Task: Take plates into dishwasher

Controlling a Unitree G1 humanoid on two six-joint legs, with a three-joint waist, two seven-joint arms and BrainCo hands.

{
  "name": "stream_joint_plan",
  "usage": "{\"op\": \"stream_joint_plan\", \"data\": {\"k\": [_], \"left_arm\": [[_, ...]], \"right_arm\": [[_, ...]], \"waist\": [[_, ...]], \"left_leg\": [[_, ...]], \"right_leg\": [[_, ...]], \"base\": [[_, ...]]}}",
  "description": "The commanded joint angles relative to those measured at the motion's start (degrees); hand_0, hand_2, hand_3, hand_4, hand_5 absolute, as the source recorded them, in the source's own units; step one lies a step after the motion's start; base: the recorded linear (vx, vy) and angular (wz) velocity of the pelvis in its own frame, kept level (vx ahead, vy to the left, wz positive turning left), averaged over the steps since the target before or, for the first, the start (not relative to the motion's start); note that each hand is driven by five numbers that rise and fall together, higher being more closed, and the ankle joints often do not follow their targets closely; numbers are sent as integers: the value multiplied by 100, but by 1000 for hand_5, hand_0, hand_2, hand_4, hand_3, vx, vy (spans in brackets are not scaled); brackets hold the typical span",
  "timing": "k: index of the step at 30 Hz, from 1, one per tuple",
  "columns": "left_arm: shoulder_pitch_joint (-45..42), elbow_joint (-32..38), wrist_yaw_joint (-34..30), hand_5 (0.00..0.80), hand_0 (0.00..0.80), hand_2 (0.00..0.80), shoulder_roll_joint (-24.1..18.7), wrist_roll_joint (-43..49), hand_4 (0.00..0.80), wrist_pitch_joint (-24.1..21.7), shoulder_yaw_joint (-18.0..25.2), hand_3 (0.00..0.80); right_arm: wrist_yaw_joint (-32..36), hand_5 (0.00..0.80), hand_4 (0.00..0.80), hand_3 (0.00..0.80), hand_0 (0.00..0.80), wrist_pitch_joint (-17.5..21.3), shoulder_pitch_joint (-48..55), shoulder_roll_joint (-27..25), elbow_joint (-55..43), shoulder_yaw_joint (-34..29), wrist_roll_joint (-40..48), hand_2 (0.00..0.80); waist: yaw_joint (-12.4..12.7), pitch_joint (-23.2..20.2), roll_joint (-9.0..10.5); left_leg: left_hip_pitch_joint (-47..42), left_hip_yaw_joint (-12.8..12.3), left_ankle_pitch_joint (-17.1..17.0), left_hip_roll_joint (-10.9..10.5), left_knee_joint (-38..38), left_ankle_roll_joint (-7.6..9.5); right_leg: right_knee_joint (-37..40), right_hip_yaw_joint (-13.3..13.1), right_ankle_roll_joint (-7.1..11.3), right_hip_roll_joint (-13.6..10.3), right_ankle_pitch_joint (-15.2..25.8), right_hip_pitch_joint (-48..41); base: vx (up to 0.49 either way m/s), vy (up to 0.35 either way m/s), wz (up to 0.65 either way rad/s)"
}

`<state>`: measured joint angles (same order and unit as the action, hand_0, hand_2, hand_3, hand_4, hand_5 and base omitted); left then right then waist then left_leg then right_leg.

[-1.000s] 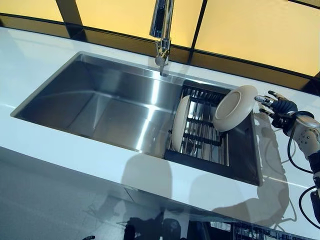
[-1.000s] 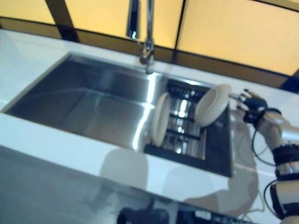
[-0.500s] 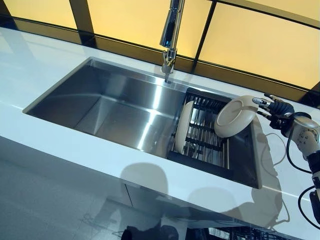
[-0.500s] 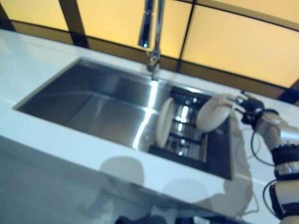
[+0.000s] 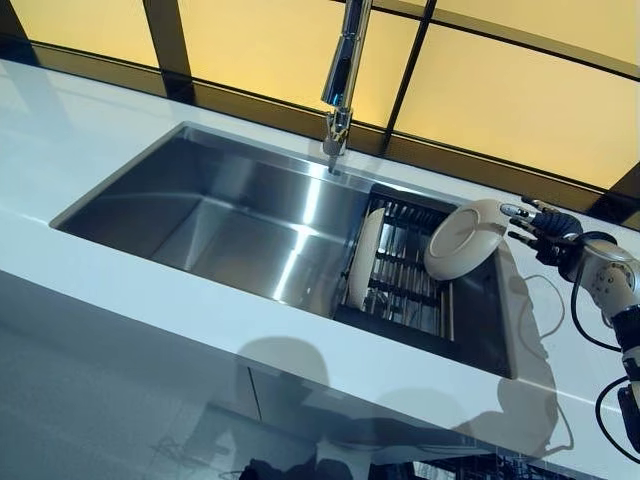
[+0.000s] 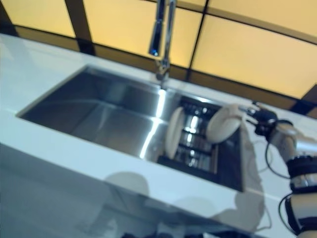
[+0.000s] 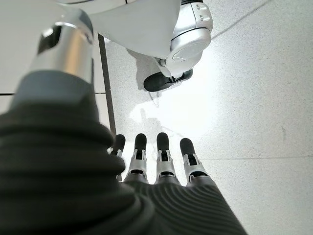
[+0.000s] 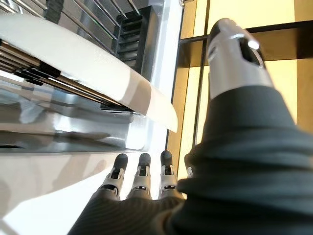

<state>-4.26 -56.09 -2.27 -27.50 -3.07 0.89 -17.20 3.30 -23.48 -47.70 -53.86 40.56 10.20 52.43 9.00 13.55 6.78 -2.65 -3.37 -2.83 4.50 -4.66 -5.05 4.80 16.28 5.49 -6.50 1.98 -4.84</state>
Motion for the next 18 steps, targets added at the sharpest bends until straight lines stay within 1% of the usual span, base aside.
{"op": "stream_joint_plan", "data": {"k": [1, 4, 18], "left_arm": [[18, -65, 72, 0, 0, 0, -168, 99, 0, -21, -88, 0], [29, -115, 93, 0, 0, 0, -157, 93, 0, -84, -114, 0], [69, -63, 116, 0, 0, 0, -159, 34, 0, -89, -158, 0]], "right_arm": [[38, 0, 0, 0, 0, 164, -314, -144, -189, 336, 165, 0], [104, 0, 0, 0, 0, 159, -324, -154, -120, 335, 178, 0], [180, 0, 0, 0, 0, 56, -286, -164, -61, 318, 297, 0]], "waist": [[135, 9, 142], [130, 34, 133], [101, 113, 108]], "left_leg": [[72, 7, 340, -107, -1, 167], [75, -7, 337, -100, -2, 166], [127, -15, 329, -104, 10, 168]], "right_leg": [[-20, 37, 440, -150, 437, 334], [-25, 49, 434, -156, 437, 344], [-34, 23, 421, -155, 435, 395]], "base": [[0, 0, 0], [0, 0, 0], [0, 0, 0]]}}
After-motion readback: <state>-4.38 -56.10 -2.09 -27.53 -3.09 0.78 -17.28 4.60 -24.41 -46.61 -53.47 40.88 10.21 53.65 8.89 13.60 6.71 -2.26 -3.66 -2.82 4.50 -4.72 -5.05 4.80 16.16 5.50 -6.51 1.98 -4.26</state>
